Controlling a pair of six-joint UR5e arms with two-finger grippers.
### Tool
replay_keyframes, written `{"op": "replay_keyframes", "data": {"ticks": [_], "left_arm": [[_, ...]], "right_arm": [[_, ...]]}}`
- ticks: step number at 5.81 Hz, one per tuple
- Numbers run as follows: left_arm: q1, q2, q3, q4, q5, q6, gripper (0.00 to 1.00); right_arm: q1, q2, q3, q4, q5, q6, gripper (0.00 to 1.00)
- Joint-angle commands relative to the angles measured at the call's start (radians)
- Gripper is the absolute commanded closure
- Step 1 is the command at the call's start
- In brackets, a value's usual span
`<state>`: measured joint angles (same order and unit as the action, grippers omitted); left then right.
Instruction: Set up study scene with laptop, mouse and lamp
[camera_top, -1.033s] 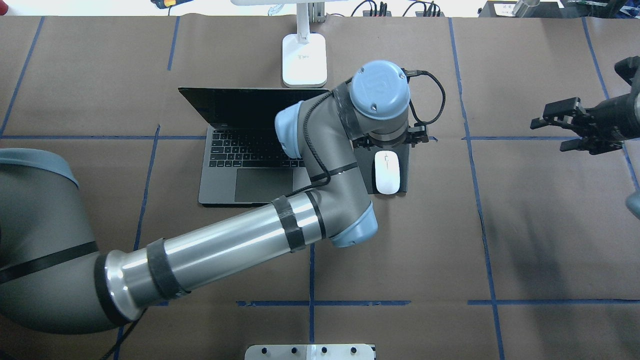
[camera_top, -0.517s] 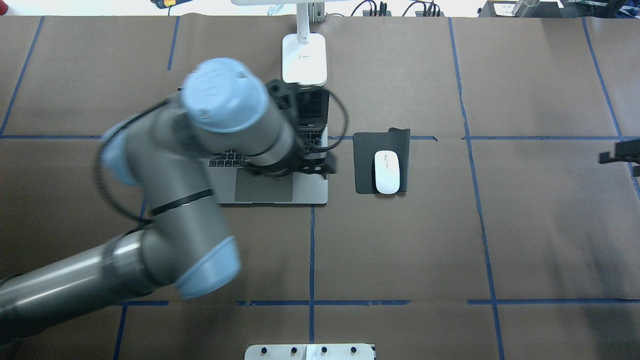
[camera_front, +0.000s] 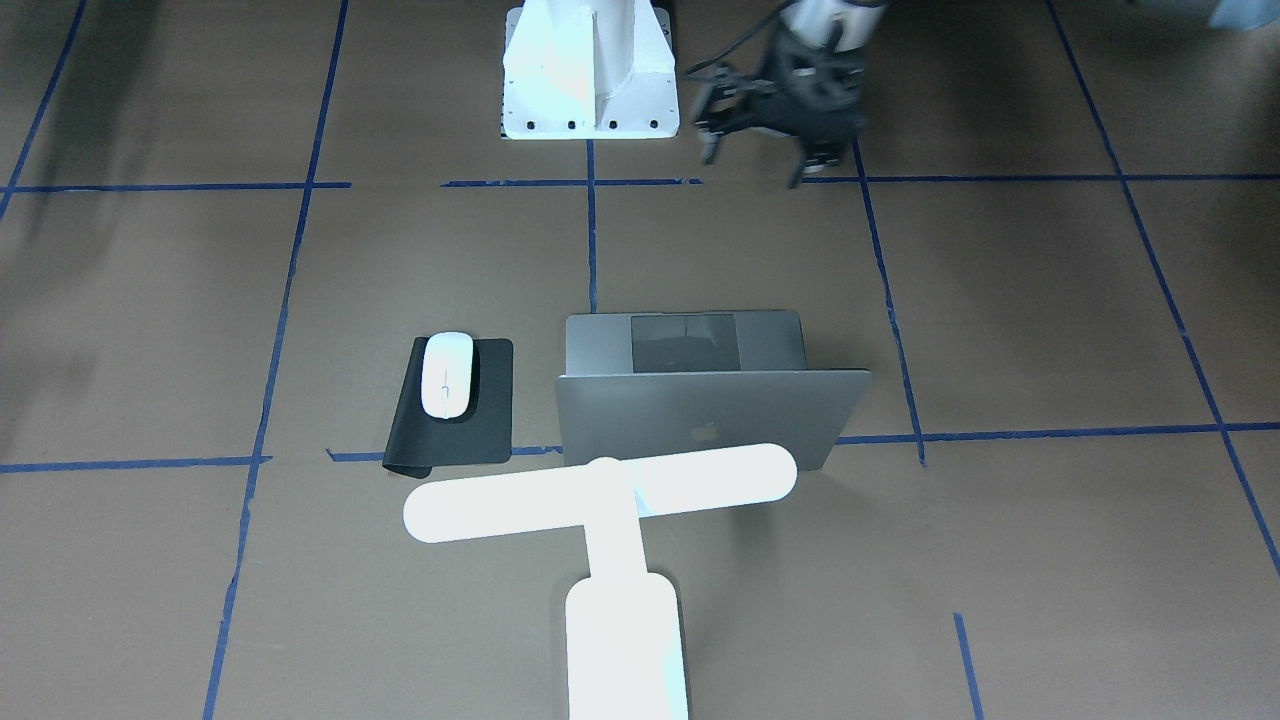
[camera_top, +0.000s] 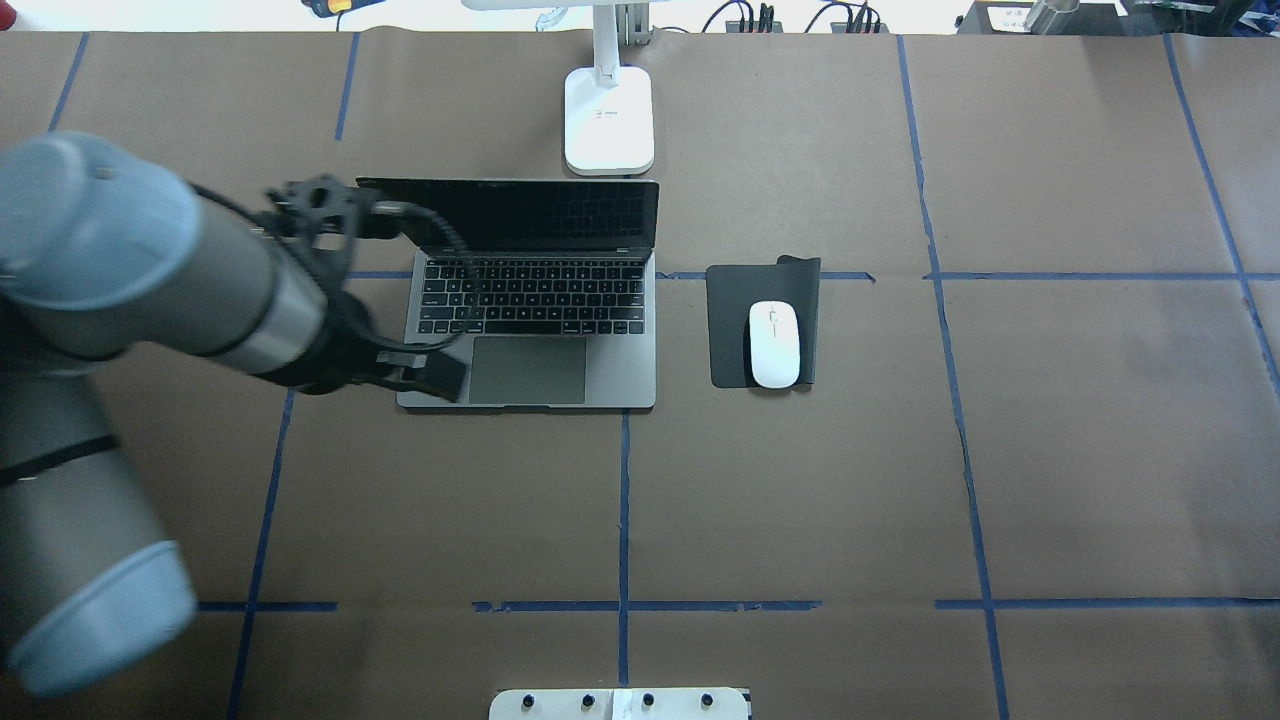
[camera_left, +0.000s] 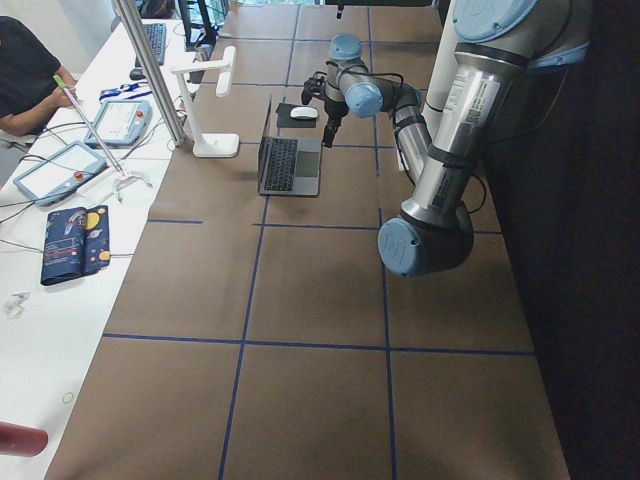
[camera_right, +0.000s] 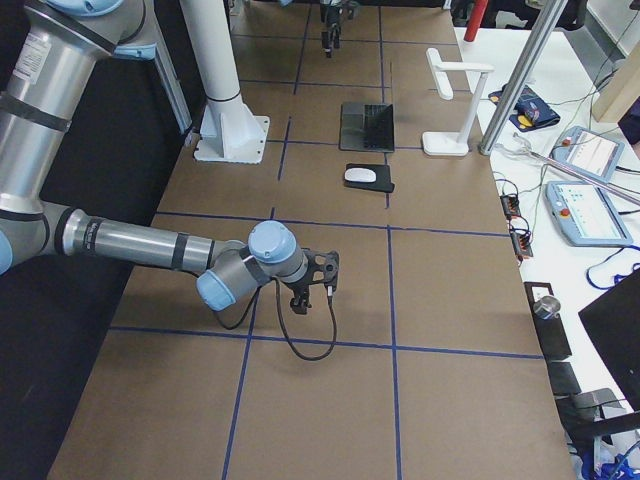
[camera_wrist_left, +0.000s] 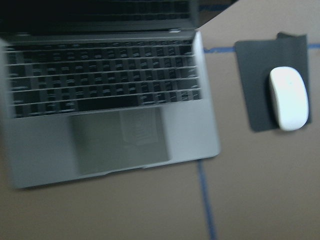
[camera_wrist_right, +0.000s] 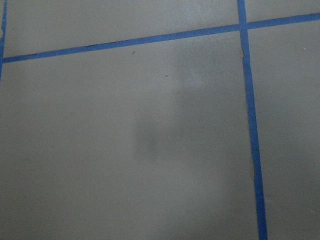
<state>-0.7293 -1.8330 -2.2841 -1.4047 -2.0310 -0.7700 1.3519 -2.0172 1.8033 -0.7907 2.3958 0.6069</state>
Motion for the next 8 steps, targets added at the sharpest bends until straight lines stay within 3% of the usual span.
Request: {"op": "replay_keyframes", "data": {"ticks": [1,2,3,4,6,8], "left_arm": [[-0.257,0.243,-0.028,0.021,-0.154,0.41,0.0],[-0.41,0.315,0.041,0.024,-0.228,0.612,0.0],[-0.602,0.348,0.195,0.018,-0.326,0.891,0.0],[-0.724,0.348,0.369,0.018,-0.363,1.122,0.0],[-0.878,0.336,0.532,0.013,-0.359,1.01,0.0],[-0.892,0.386,0.523,0.009,-0.361,0.941,0.0]], "right_arm": [[0.109,0.045,0.005,-0.209,0.034,-0.249,0.0],[0.171,0.092,0.01,-0.355,0.049,-0.389,0.0],[0.194,0.133,0.011,-0.462,0.048,-0.459,0.0],[0.216,0.136,0.013,-0.519,0.043,-0.498,0.0],[0.21,0.137,0.014,-0.521,0.04,-0.498,0.0],[0.193,0.127,0.019,-0.521,0.049,-0.5,0.0]]}}
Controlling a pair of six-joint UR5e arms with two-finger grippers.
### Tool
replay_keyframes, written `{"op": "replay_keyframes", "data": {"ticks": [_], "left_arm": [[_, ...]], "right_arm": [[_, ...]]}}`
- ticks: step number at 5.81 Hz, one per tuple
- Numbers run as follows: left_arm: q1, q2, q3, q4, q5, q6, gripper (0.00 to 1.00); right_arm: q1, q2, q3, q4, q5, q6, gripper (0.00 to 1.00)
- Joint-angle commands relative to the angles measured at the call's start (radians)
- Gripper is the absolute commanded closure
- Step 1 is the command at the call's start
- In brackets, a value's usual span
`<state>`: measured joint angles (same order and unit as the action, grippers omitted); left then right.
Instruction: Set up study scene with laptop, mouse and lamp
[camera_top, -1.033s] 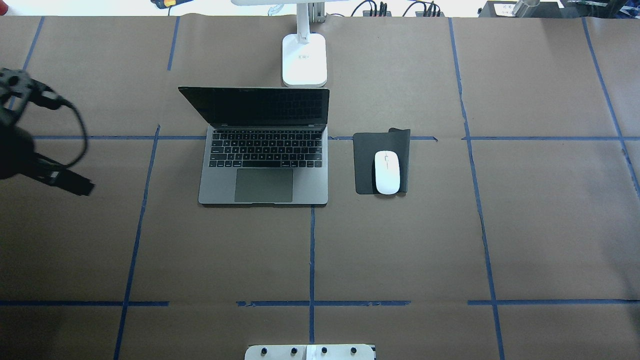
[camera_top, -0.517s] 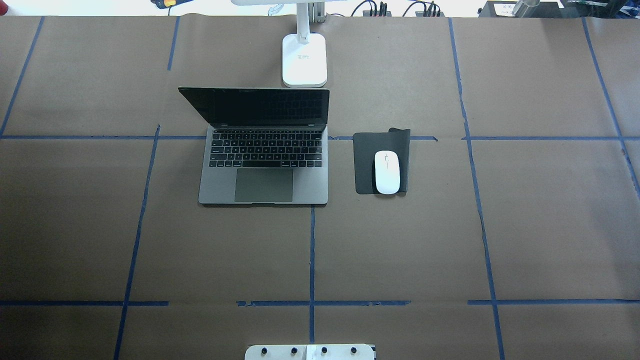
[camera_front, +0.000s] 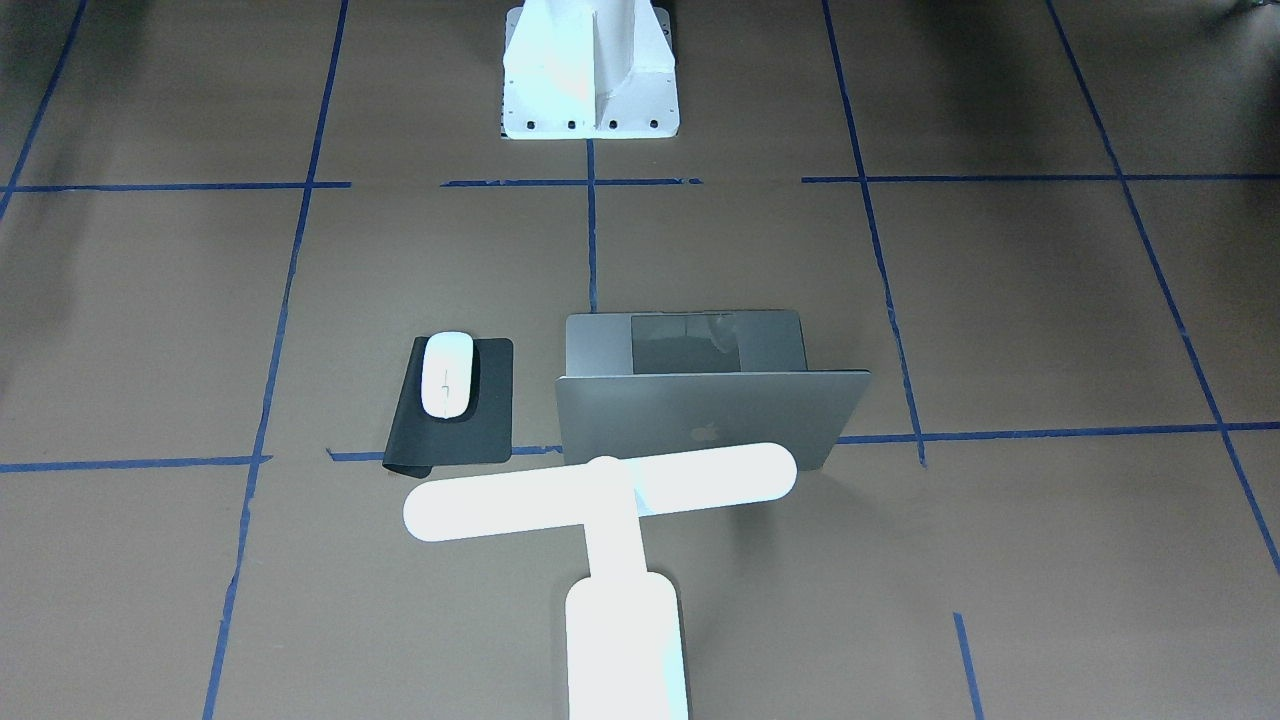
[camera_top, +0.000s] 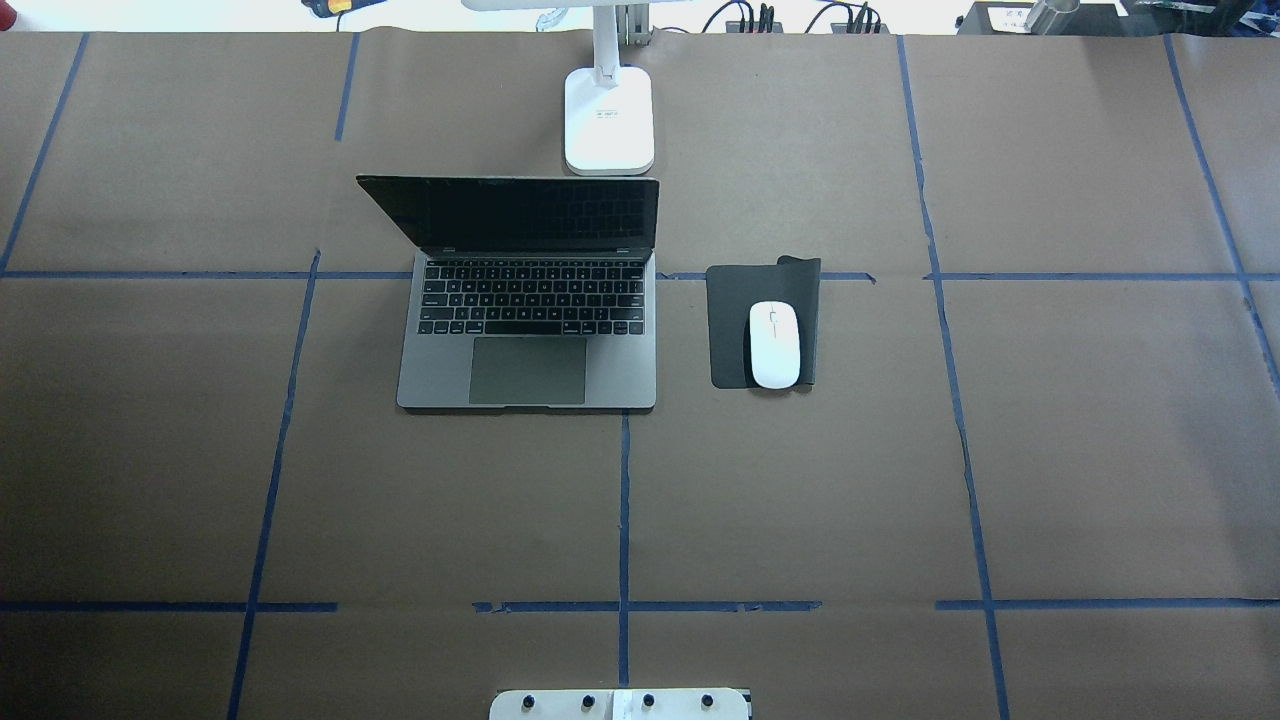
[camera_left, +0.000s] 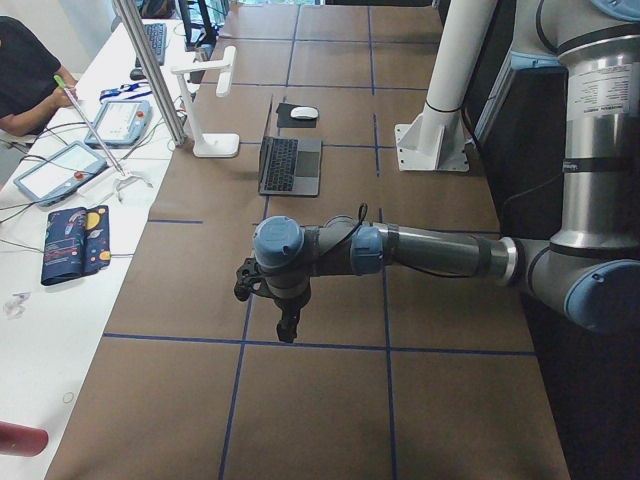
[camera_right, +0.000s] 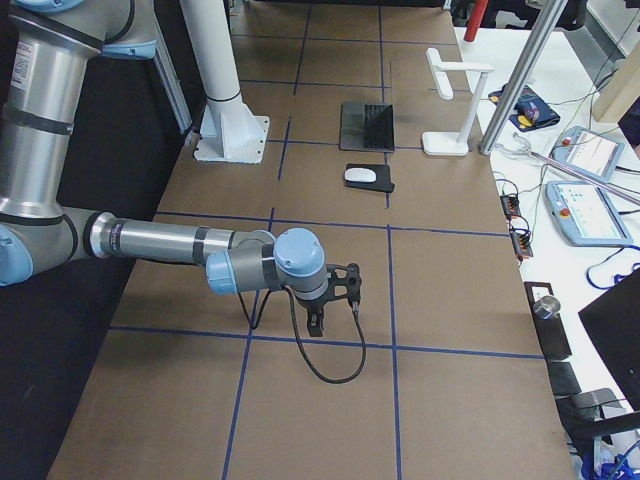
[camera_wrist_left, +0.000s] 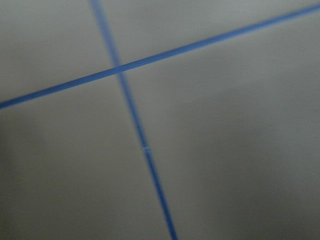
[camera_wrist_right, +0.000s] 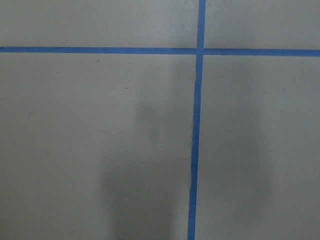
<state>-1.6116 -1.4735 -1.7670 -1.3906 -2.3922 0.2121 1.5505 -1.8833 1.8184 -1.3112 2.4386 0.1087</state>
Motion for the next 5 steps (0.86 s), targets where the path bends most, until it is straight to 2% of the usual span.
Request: {"op": "replay_keyframes", "data": {"ticks": [1,2,3,4,5], "left_arm": [[-0.011,0.025,0.02,-0.002,0.004,-0.043,0.0],[-0.011,0.027,0.011,0.001,0.005,-0.048,0.0],[-0.01,0.025,0.018,0.004,0.007,-0.048,0.0],[-0.01,0.025,0.017,0.004,0.005,-0.046,0.0],[-0.011,0.027,0.014,-0.001,0.005,-0.037,0.0]], "right_arm": [[-0.013,-0.013,0.022,-0.011,0.007,-0.001,0.0],[-0.045,-0.007,0.065,-0.102,0.005,-0.003,0.0],[-0.058,-0.005,0.149,-0.222,-0.004,-0.029,0.0],[-0.052,-0.011,0.138,-0.267,-0.021,-0.173,0.0],[-0.04,-0.008,0.14,-0.292,-0.027,-0.202,0.0]]}}
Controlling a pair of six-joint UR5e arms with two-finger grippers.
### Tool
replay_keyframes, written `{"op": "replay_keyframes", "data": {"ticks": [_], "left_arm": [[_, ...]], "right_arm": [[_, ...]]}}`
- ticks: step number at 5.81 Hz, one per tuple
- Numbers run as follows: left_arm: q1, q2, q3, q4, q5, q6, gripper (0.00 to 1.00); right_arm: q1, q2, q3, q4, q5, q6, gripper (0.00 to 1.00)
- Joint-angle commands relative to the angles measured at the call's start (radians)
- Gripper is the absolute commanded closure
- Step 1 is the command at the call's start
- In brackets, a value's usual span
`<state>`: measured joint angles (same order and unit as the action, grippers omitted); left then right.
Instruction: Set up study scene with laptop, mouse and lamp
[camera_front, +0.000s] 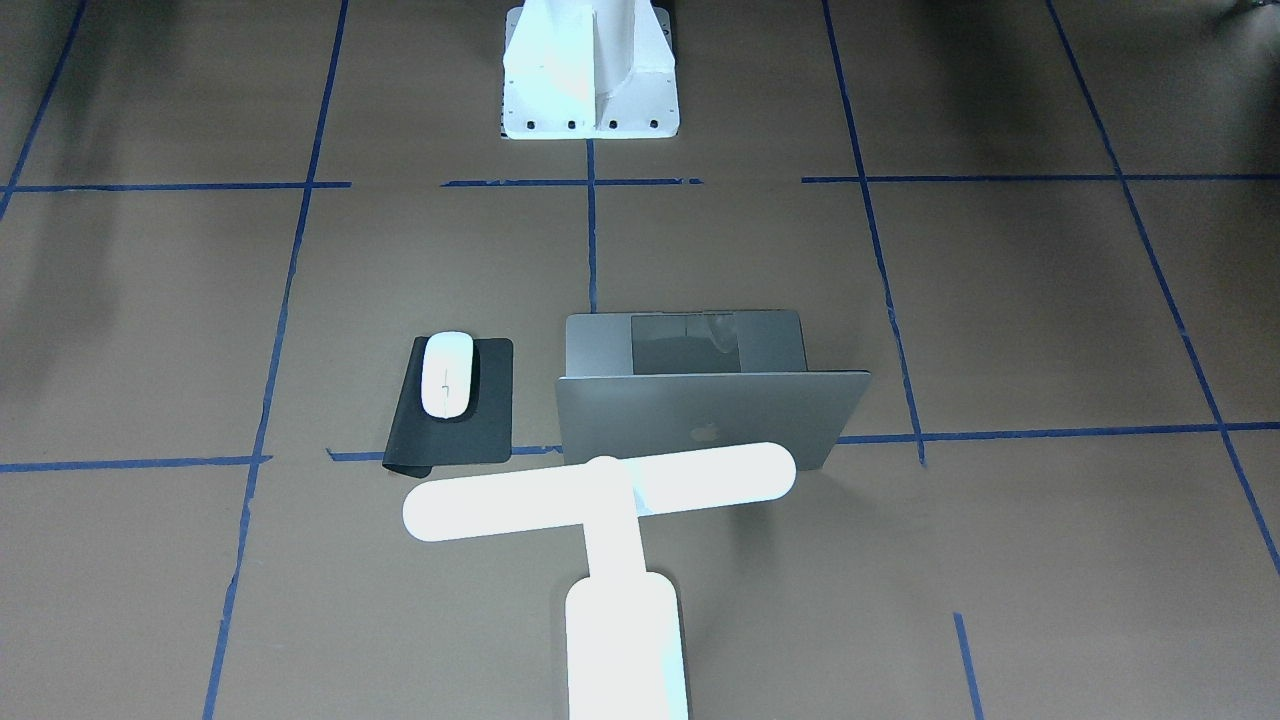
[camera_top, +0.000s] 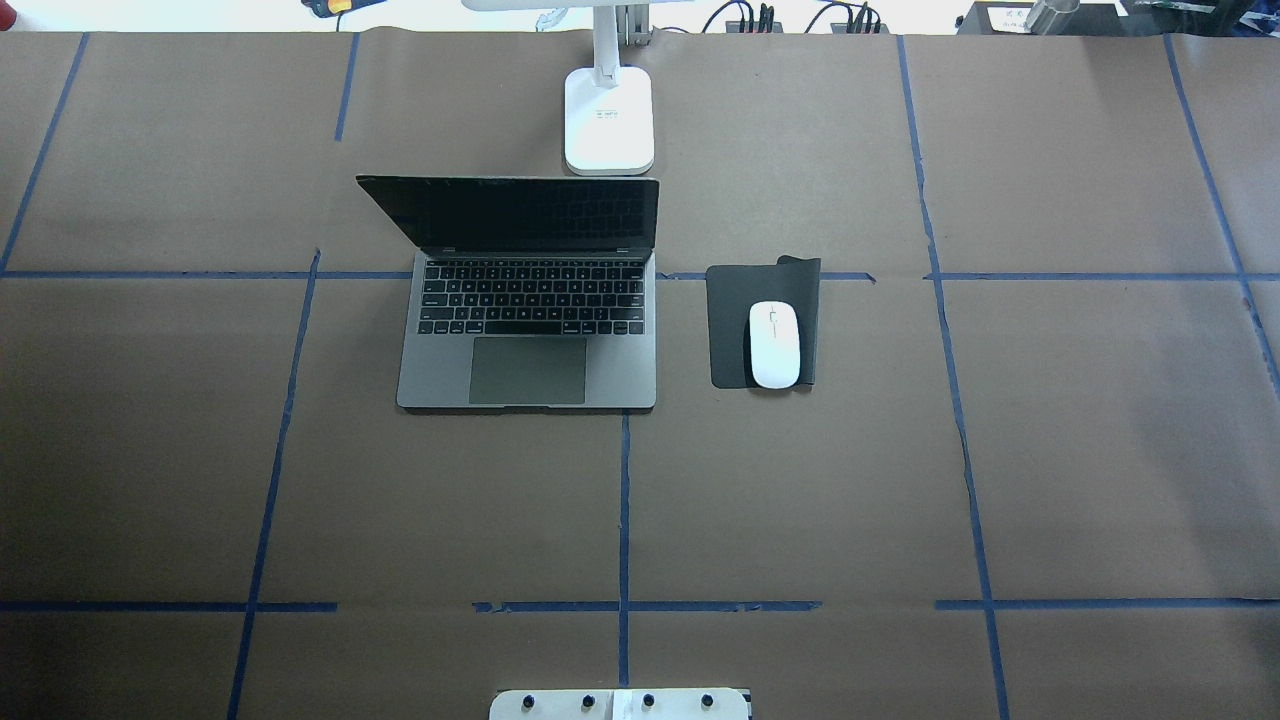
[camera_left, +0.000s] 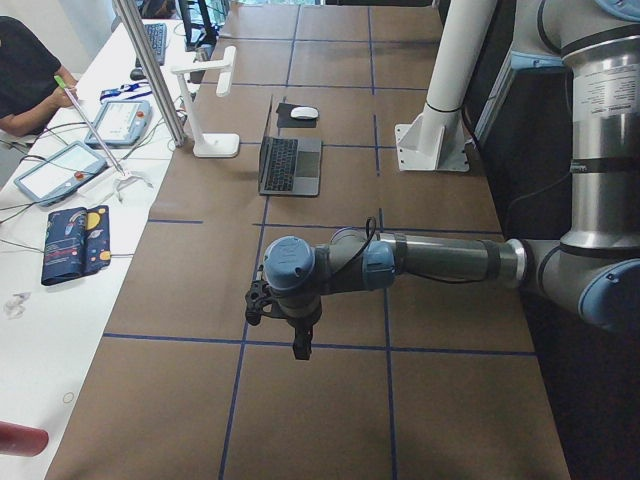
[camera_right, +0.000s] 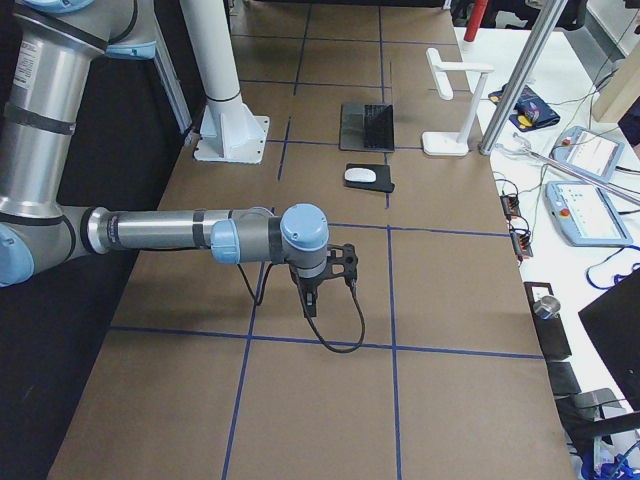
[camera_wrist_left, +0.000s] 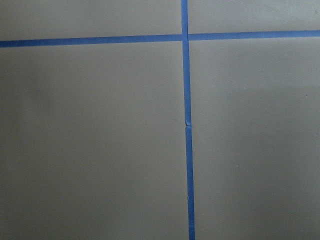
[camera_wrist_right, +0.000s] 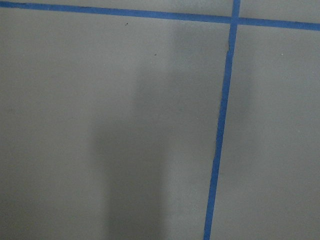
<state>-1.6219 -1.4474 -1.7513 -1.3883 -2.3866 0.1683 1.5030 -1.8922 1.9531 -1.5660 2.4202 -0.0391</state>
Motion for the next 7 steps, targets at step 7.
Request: {"op": "replay_keyframes", "data": {"ticks": [7], "left_arm": [[0.004,0.058,-0.005,-0.011,0.05,0.007,0.0]], "right_arm": [[0.066,-0.005,-0.003,-0.049,-0.004,-0.097,0.0]]}}
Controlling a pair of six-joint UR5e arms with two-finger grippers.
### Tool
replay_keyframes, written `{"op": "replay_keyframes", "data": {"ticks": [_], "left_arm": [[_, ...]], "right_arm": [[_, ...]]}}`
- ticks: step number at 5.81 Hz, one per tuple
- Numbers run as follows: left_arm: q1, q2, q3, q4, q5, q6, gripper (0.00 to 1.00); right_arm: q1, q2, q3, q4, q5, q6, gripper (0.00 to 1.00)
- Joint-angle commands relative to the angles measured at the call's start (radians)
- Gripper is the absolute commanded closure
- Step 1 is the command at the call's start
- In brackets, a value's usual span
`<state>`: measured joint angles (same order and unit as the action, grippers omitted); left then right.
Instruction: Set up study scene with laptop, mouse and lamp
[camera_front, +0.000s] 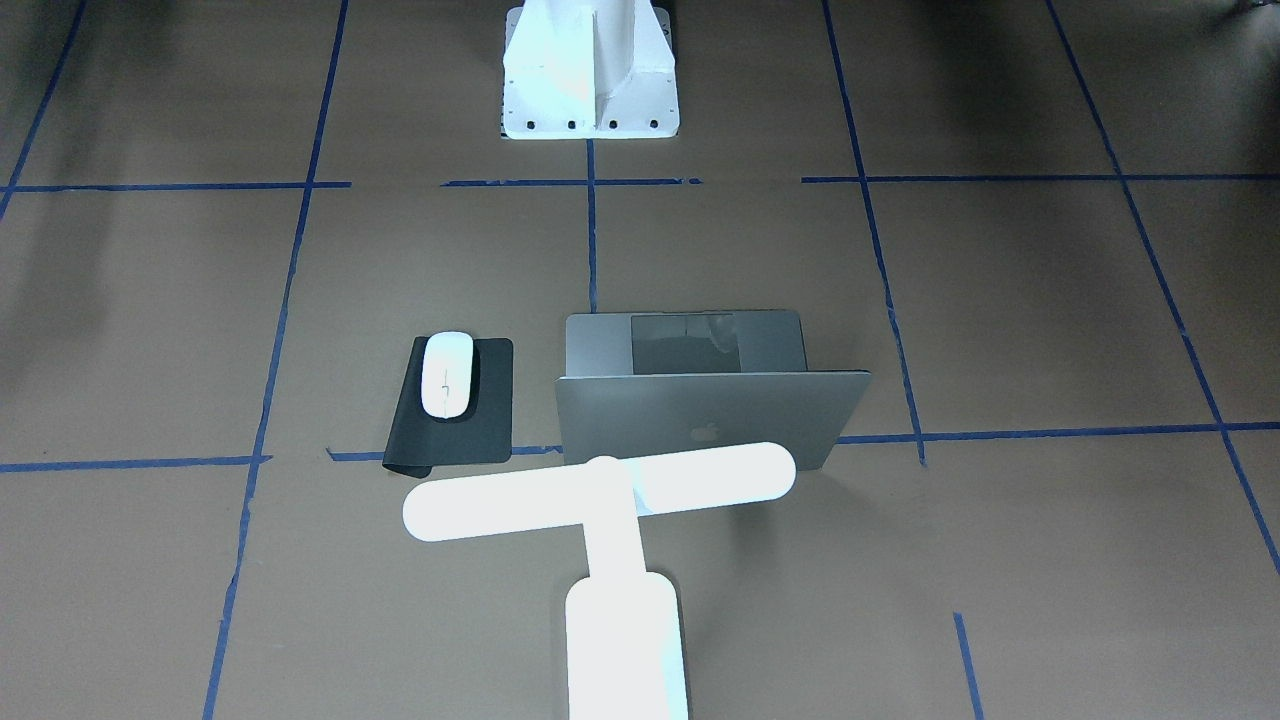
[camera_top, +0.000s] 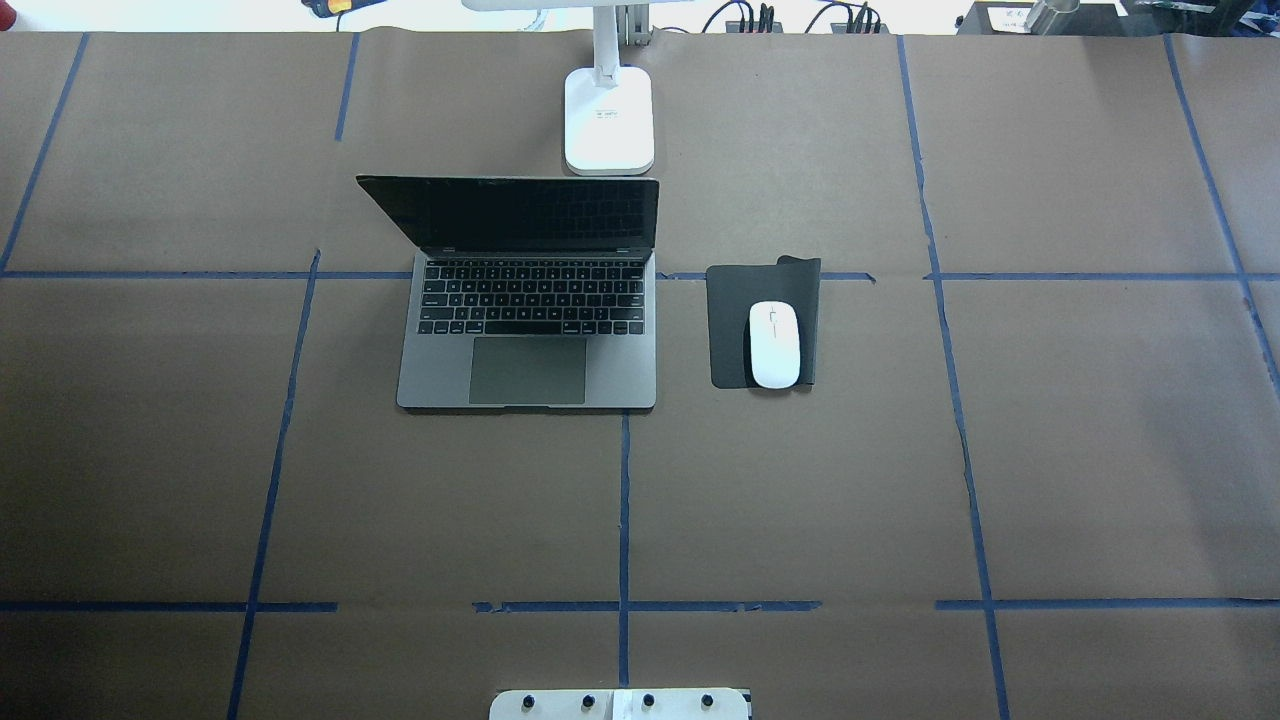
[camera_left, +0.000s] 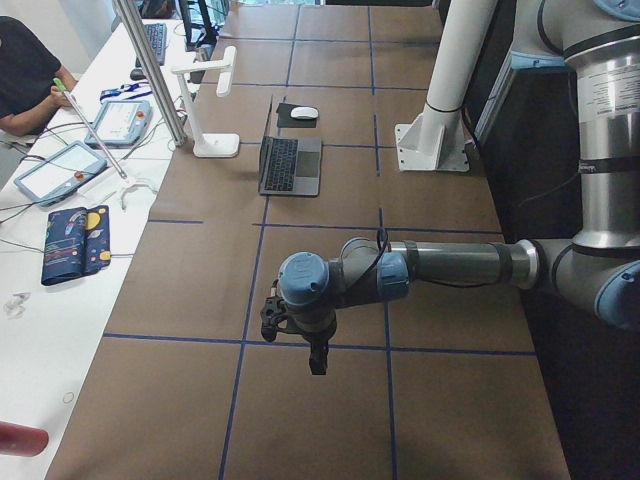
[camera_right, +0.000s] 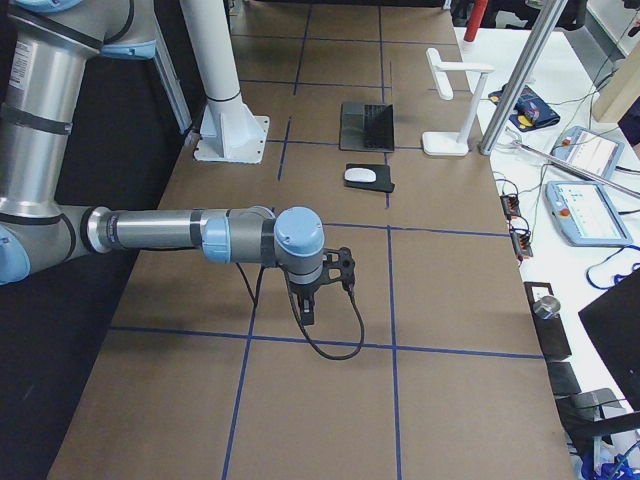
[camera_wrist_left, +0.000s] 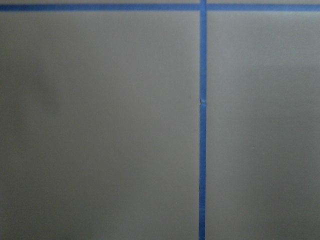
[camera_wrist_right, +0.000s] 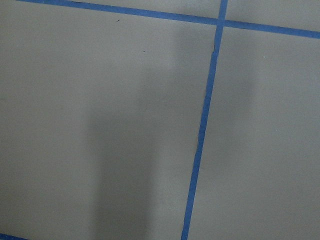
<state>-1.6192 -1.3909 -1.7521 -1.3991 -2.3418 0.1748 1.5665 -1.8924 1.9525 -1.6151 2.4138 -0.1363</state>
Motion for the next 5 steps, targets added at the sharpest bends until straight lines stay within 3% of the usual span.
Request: {"op": "replay_keyframes", "data": {"ticks": [1,5], "left_arm": [[0.004,0.001,-0.003,0.0,0.004,0.0,0.0],[0.028,-0.007,-0.055,0.012,0.009,0.0,0.0]], "right_arm": [[0.003,0.007,-0.009,0.0,-0.002,0.0,0.0],[0.003,0.033,-0.04,0.0,-0.002,0.0,0.0]]}}
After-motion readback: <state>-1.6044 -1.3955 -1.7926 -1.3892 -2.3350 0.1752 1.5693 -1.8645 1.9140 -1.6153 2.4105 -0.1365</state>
